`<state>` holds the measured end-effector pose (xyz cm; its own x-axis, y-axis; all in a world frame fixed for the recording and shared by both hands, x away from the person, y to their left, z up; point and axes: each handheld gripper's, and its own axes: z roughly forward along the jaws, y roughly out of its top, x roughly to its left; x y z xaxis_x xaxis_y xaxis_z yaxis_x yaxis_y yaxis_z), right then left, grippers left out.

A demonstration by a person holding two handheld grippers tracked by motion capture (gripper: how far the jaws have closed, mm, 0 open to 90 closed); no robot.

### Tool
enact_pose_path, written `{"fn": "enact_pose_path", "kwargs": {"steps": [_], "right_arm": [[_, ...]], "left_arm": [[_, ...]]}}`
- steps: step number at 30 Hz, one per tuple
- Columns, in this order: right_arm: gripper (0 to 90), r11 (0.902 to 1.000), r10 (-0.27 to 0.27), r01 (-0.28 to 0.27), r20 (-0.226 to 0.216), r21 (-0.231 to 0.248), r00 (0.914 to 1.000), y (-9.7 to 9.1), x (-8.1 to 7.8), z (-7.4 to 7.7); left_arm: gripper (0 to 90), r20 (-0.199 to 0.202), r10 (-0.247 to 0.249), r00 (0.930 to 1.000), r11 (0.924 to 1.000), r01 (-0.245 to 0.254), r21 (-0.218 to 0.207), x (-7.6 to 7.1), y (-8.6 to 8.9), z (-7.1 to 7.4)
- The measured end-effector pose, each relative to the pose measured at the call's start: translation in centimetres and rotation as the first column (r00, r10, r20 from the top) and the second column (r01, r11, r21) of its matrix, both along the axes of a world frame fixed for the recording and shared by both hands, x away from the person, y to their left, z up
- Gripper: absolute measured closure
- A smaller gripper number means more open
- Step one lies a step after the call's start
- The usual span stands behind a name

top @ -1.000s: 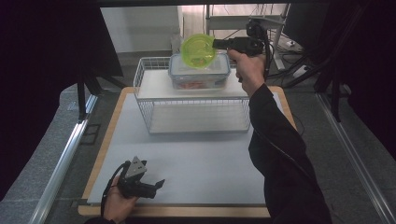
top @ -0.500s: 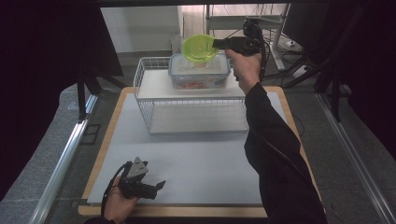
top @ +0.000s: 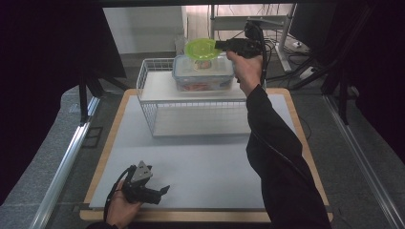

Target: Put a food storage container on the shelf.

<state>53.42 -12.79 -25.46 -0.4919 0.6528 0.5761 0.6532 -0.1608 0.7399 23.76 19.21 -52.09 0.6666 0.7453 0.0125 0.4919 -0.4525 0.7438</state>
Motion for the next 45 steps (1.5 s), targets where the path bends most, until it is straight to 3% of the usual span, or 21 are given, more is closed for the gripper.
{"fn": "enact_pose_path", "kwargs": {"steps": [8, 14, 15, 18, 22, 30, 33, 39, 45], "right_arm": [[58.7, 0.9997, 0.000, 0.002, 0.056, -0.024, 0.9984, -0.1, -0.3, 0.3], [49.4, 0.9986, 0.026, -0.022, 0.094, -0.049, 0.9952, -0.1, -0.6, 0.6], [45.9, 0.9964, 0.039, -0.030, 0.112, -0.079, 0.9929, -0.2, -0.8, 0.6], [41.1, 0.9938, 0.045, -0.028, 0.151, -0.108, 0.9876, -0.4, -1.1, 0.7], [35.9, 0.9919, 0.059, -0.038, 0.175, -0.121, 0.9828, -0.6, -1.3, 0.7], [22.8, 0.9818, 0.110, -0.073, 0.214, -0.175, 0.9705, -0.8, -2.5, 0.5], [18.6, 0.9754, 0.141, -0.095, 0.235, -0.199, 0.9617, -0.7, -3.3, 0.4], [16.4, 0.9664, 0.170, -0.110, 0.257, -0.233, 0.9514, -0.8, -4.6, 0.3], [14.6, 0.9559, 0.188, -0.117, 0.258, -0.270, 0.9477, -1.0, -5.8, -0.1]], "left_arm": [[3.9, 0.002, 0.000, 1.0000, 1.0000, 0.000, 0.002, 0.0, -0.1, 0.0], [3.5, 0.009, 0.014, 0.9999, 0.9997, -0.014, -0.019, 0.0, 0.1, 0.2], [3.4, 0.010, 0.016, 0.9998, 0.9996, -0.016, -0.023, 0.0, 0.1, 0.2], [3.4, 0.010, 0.014, 0.9998, 0.9997, -0.014, -0.020, 0.0, 0.1, 0.2], [3.2, 0.009, 0.013, 0.9999, 0.9998, -0.013, -0.017, 0.0, 0.0, 0.1], [2.9, 0.004, 0.014, 0.9999, 0.9998, -0.014, -0.011, 0.0, 0.0, 0.1], [2.8, 0.004, 0.014, 0.9999, 0.9999, -0.014, -0.009, 0.0, -0.1, 0.0], [2.4, 0.005, 0.018, 0.9998, 0.9998, -0.018, -0.008, 0.0, -0.1, 0.0], [2.1, 0.021, 0.021, 0.9996, 0.9994, -0.021, -0.028, -0.1, 0.0, 0.2]]}}
